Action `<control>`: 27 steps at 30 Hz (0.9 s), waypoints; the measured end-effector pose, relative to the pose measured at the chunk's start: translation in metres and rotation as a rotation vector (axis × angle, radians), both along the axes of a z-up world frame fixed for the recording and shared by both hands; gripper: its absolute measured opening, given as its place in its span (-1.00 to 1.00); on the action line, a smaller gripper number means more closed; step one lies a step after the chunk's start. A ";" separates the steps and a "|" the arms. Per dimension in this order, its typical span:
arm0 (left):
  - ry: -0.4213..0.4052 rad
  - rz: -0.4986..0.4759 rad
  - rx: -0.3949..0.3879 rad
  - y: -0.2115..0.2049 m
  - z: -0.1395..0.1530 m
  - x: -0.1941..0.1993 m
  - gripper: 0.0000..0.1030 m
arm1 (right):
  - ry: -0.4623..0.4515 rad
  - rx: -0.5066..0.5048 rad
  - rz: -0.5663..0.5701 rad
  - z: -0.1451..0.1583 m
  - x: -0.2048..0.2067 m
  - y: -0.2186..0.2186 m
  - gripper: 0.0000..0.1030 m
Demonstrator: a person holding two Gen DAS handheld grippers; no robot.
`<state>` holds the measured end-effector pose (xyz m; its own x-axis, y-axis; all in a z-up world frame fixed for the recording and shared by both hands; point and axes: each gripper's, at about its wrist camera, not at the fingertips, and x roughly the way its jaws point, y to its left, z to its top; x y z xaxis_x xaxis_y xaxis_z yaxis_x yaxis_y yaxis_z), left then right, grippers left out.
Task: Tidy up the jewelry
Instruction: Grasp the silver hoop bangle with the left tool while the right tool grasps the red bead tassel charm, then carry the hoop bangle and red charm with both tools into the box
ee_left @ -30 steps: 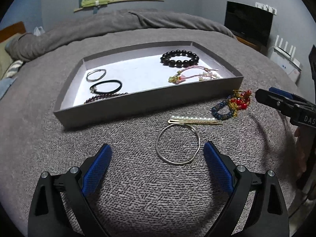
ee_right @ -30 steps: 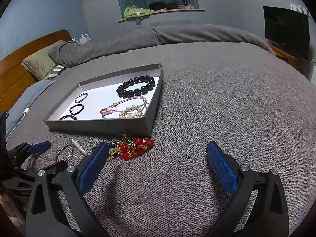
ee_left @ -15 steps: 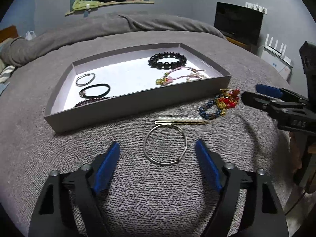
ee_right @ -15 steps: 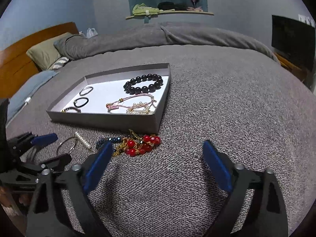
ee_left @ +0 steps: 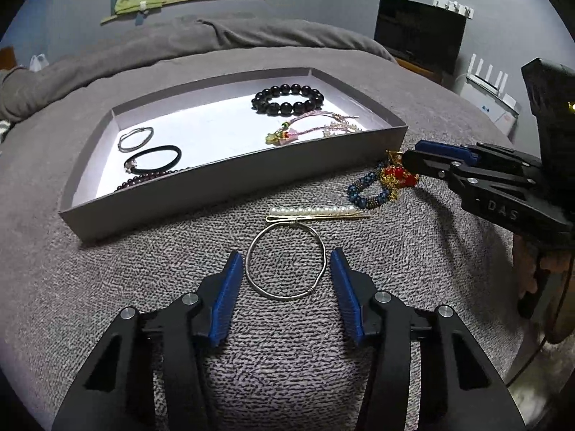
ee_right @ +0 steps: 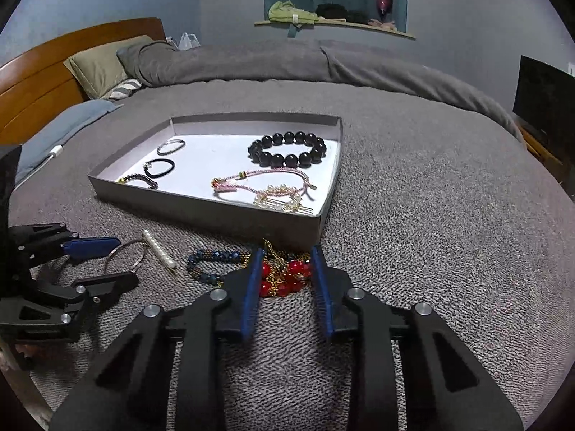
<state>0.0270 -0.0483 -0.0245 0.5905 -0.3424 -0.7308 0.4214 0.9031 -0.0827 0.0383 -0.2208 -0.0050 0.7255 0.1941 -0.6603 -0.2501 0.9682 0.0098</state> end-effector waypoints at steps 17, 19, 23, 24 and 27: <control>-0.052 0.010 -0.009 0.007 0.018 -0.007 -0.08 | -0.051 0.064 0.004 0.019 -0.010 -0.013 -0.84; -0.065 0.015 -0.008 0.009 0.022 -0.008 -0.08 | -0.066 0.075 0.002 0.024 -0.012 -0.014 -0.84; -0.085 0.032 -0.006 0.012 0.029 -0.009 -0.08 | -0.102 0.109 -0.002 0.035 -0.018 -0.018 -0.84; -0.091 0.035 -0.008 0.013 0.031 -0.009 -0.08 | -0.111 0.118 -0.003 0.039 -0.020 -0.019 -0.84; -0.111 0.035 -0.015 0.013 0.038 -0.011 -0.08 | -0.149 0.156 -0.009 0.053 -0.027 -0.023 -0.84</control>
